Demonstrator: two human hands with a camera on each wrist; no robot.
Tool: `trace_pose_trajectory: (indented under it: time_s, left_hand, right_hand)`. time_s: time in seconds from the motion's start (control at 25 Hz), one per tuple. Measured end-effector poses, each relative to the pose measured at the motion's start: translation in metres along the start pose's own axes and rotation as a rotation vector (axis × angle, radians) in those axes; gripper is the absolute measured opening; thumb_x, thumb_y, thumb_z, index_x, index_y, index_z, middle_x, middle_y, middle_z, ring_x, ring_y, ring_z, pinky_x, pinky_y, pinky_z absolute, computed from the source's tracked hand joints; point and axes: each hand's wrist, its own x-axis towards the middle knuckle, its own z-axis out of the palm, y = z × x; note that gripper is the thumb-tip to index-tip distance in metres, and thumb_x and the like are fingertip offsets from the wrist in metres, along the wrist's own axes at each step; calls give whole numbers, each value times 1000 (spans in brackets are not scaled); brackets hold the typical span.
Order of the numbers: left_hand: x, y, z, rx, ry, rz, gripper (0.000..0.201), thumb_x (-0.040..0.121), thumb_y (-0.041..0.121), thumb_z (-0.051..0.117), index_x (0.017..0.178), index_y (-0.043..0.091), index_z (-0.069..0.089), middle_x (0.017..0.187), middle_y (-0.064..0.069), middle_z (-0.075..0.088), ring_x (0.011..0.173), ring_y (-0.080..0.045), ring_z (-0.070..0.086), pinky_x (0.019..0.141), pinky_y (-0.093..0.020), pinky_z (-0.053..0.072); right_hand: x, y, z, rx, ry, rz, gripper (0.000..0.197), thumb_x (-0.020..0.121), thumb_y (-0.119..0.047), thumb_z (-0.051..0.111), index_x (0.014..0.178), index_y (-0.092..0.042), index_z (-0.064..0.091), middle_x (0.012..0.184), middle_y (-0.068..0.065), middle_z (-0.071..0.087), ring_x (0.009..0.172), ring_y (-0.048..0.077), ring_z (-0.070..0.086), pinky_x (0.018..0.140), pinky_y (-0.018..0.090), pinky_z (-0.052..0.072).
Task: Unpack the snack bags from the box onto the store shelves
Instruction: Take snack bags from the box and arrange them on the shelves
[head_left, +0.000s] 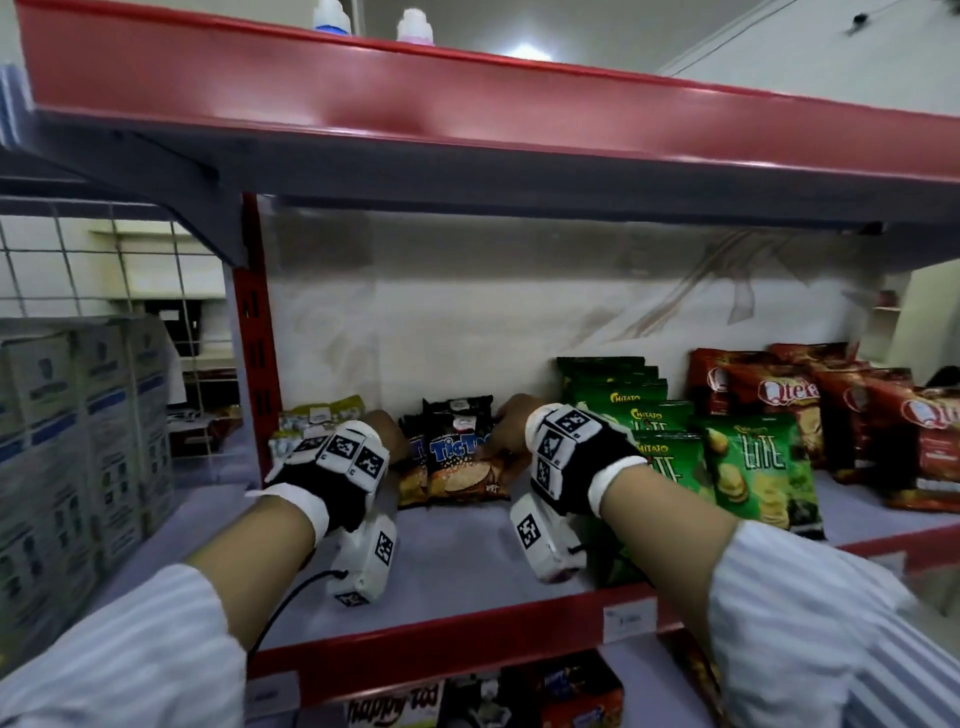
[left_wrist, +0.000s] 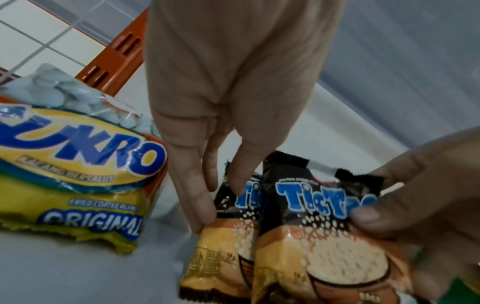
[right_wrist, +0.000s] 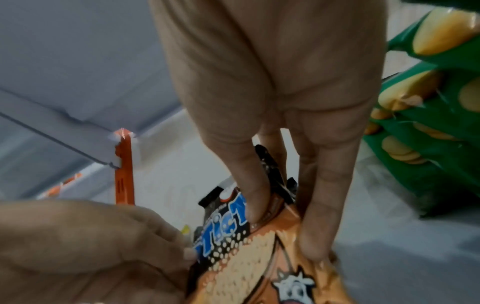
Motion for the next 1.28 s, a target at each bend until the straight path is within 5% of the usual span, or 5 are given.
trace_pose_trajectory:
  time_s: [0.16,0.32,0.72,0.96,1.28]
  left_hand:
    - [-4,0,0,-86,-17,42,33,90,9,57,120,-7,57,114,-19,64,105,-27,64,91,-36,54]
    - [-20,11,-10,-8,70,37,4,93,10,52,93,7,51,85,-11,55,87,-19,53,78,-27,48]
    - [-77,61,-16,-104,335,131,45,98,31,45,95,-9,67,95,-26,70,89,-38,67,84,-40,54]
    - [-108,73,6,16,298,17,56,99,39,41,84,-9,65,104,-33,64,96,-39,63,75,-32,47]
    - [-135,81,40,-282,505,51,29,92,23,58,99,-4,68,103,-22,68,100,-35,62,83,-34,48]
  right_hand:
    - [0,4,5,-28,9,27,39,84,-16,67,119,2,59,112,15,63,111,32,60,81,30,57]
    - [-5,-2,0,-18,73,51,44,83,-21,68,120,0,58,122,18,60,112,33,59,94,43,50]
    - [-56,-1,-49,582,563,-168,10,82,-10,56,75,-16,60,97,13,71,97,34,65,87,45,54]
    - [-97,51,-77,595,550,-316,9,81,-11,63,77,-19,62,73,-3,64,64,4,55,51,0,40]
    - [-124,150,-94,569,569,-270,6,81,-12,67,79,-17,64,71,-1,61,74,17,58,70,28,47]
